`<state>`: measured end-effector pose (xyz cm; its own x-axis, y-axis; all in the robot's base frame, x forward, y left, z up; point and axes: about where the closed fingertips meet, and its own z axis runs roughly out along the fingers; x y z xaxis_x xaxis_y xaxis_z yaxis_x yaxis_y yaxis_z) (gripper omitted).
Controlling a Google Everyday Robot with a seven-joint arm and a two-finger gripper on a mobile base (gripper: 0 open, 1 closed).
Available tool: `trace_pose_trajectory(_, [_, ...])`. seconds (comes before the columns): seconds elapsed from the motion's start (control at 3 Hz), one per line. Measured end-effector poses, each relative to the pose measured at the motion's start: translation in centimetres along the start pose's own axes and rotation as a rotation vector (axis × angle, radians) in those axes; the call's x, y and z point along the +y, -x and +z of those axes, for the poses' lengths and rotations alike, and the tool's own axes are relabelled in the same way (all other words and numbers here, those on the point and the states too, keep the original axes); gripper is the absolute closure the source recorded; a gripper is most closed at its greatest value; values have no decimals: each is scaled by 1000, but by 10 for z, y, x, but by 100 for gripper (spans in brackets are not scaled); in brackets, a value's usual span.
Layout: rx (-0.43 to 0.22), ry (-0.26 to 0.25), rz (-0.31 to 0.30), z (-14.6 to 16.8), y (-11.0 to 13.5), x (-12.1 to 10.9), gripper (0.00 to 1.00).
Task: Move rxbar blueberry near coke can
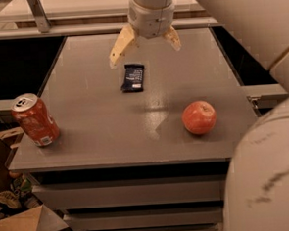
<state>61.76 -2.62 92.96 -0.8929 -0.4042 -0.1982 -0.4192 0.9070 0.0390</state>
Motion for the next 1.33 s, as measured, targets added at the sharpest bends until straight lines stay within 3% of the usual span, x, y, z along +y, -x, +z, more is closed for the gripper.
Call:
trace_pose_trajectory(0.33, [12, -16, 133, 23, 12, 16, 0])
trace_pose_trajectory(1.0, [-15, -25, 241, 30, 17, 18, 0])
trace_pose_trajectory(1.33, [-30, -49, 320, 49, 19, 23, 0])
